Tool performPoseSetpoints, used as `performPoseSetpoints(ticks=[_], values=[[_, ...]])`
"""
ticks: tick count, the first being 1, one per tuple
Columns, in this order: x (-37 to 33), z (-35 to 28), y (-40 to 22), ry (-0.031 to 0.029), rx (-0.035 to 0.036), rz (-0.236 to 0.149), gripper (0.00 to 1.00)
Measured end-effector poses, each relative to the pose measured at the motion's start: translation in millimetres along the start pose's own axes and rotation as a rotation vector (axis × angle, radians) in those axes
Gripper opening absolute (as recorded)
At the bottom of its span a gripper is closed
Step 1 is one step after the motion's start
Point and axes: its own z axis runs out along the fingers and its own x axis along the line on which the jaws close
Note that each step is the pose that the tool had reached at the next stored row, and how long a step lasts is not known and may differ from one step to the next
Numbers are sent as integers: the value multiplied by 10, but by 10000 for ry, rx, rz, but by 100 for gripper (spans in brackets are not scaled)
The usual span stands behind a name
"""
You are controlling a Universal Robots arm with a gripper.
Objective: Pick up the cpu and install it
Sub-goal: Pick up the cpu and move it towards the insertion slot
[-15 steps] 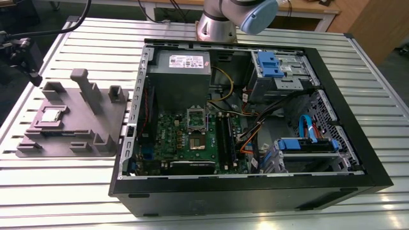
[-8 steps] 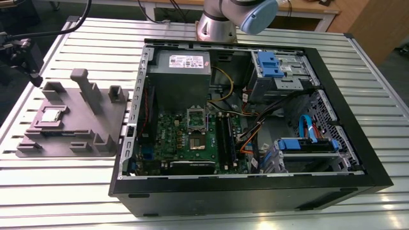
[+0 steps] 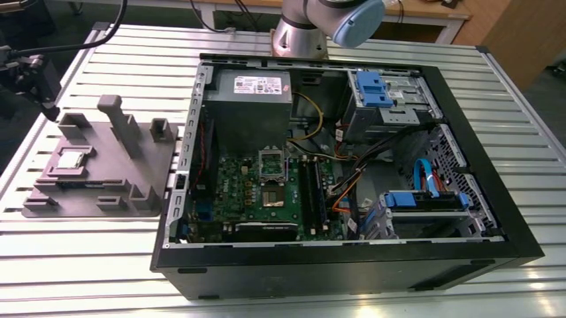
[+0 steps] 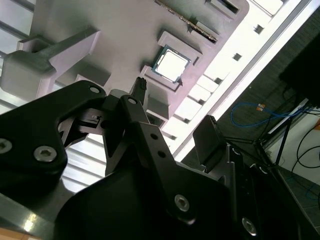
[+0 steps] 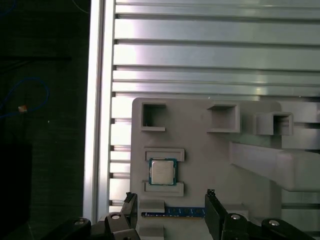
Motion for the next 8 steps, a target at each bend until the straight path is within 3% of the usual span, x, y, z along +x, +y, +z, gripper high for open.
performPoseSetpoints(ticks=[8], values=[[-8, 122, -17, -3, 1, 20, 65]])
